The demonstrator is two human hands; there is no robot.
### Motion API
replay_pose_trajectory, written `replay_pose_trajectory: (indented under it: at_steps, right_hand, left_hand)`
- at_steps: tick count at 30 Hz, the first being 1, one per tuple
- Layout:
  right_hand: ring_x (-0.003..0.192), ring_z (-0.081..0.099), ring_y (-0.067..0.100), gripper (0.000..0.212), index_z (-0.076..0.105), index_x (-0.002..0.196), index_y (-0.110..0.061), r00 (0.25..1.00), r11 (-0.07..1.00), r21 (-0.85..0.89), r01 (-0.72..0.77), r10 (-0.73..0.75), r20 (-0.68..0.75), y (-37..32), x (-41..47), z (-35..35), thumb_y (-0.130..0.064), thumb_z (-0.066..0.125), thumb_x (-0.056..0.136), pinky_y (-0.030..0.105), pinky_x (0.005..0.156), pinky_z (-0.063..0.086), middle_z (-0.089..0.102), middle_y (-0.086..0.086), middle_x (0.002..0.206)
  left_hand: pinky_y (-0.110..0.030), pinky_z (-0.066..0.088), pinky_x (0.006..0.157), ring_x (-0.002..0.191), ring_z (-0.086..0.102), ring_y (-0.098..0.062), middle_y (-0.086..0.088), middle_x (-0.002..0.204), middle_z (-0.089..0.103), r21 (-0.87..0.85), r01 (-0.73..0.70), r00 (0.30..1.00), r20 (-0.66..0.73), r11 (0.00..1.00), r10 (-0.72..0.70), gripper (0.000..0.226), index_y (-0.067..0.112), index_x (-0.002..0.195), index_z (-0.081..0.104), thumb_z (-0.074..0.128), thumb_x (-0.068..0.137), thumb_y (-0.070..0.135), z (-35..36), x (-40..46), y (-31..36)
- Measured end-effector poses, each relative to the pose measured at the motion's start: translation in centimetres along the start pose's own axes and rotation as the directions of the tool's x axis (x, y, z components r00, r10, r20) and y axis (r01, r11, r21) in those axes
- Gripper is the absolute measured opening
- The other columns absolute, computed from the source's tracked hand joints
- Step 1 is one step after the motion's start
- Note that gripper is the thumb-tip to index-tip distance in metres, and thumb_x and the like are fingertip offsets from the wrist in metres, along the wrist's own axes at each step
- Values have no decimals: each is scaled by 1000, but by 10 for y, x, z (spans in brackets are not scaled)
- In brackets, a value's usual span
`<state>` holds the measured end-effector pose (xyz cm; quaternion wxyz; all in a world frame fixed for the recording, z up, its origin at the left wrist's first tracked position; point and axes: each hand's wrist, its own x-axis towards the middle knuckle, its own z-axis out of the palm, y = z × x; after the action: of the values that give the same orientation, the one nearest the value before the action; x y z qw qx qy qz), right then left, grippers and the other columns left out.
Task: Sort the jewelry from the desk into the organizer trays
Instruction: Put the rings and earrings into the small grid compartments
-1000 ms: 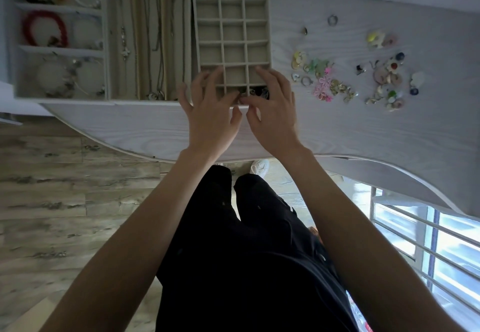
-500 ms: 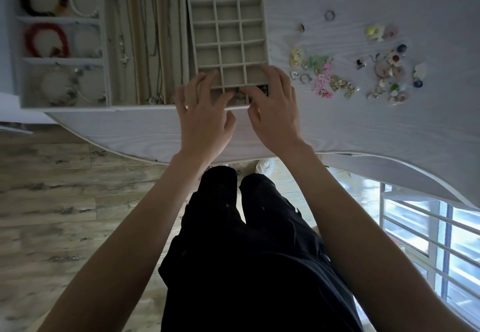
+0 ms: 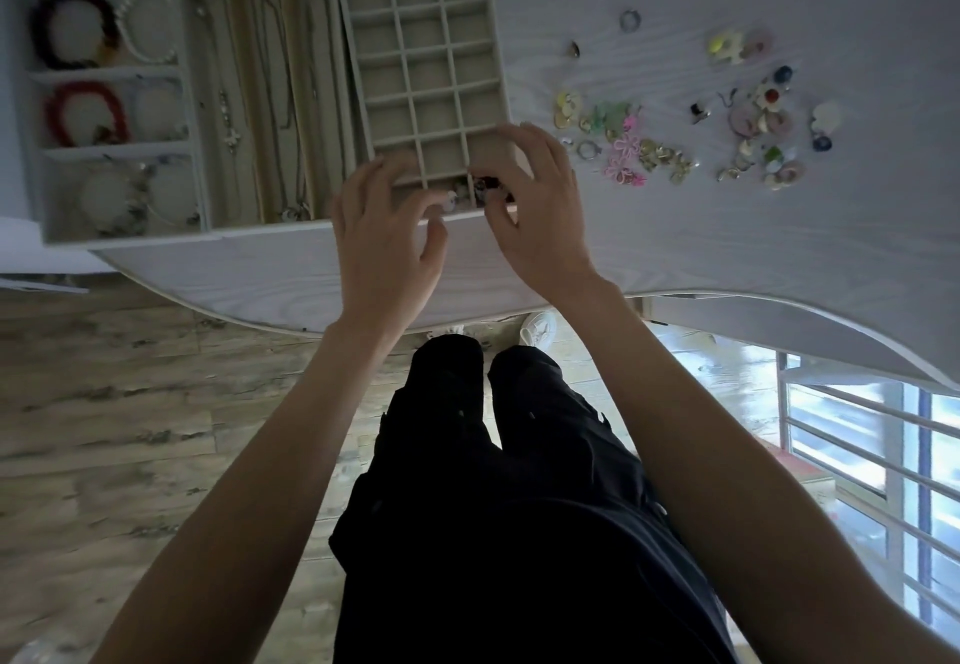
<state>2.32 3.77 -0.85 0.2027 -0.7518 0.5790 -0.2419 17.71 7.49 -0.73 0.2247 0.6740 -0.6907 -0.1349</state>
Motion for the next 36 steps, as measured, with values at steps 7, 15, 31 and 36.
replay_pose_trajectory:
  at_steps: [7,15,31,36]
  right_hand:
    - [96,61,23,25,70,99,-10,977,994,2,-110,108,-183,48,-49,-85,-7,49,86,39,85,49,70,2,95]
    - [92,62,29,22,70,103,-14,879,874,-154,-460,424,-219,187,-38,-178,-14,53,89,35,79,46,70,9,99]
    - [110,46,30,35,58,119,-16,969,940,-260,-222,241,45,257,28,-170,-8,53,86,35,92,38,56,9,119]
    - [99,49,32,22,64,106,-12,971,933,-321,-160,208,119,252,-2,-175,-16,60,84,35,82,35,60,12,104]
  left_hand:
    - [-26,50,82,88,63,-10,1,96,68,-414,-169,969,95,894,227,20,8,106,64,51,95,16,5,24,83]
    - [-35,43,89,106,53,-26,-6,115,63,-258,-356,842,328,898,428,29,13,116,62,54,89,18,122,112,212]
    - [-35,30,92,116,47,-24,2,119,62,41,-393,880,306,919,363,25,20,112,63,55,89,24,166,148,218]
    - [-35,33,87,108,52,-25,2,107,65,-11,-500,827,291,866,481,22,24,100,70,59,83,32,166,133,228]
